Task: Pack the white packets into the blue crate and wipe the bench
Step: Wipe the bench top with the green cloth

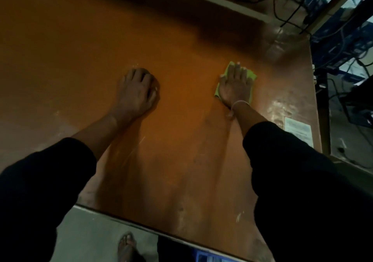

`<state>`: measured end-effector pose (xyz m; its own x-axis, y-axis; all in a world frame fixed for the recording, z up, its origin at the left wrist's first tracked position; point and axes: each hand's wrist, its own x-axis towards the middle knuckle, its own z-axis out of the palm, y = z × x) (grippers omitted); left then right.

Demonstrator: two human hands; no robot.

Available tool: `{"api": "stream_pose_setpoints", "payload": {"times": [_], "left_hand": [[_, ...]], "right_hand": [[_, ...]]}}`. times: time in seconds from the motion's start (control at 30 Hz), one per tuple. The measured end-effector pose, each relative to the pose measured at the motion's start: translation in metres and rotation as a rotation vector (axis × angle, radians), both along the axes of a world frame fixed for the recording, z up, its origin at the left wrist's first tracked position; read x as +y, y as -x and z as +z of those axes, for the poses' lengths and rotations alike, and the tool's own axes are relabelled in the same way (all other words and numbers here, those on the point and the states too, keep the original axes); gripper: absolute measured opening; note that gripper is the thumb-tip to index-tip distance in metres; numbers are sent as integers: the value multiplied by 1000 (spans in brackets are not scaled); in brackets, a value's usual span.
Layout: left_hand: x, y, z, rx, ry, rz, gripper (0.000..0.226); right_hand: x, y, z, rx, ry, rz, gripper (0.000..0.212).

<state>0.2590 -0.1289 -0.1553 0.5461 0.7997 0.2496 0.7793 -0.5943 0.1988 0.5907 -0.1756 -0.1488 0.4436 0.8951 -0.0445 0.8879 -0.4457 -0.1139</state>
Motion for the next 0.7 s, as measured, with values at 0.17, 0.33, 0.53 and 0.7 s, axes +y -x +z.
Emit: {"api": "stream_pose_setpoints", "payload": {"times": [0.17, 0.33, 0.53, 0.7], "left_hand": [[4, -1, 0, -7, -9, -7, 42], [7, -2, -2, -7, -24, -7, 41], [5, -2, -1, -6, -33, 2, 43], [3, -2, 0, -8, -18, 15, 41]], "right_hand": [[41, -14, 7, -25, 20, 328, 62], [73, -18, 6, -25, 14, 5, 66], [44, 4, 6, -9, 6, 490, 63], [31, 21, 2, -8, 6, 84, 67]]}}
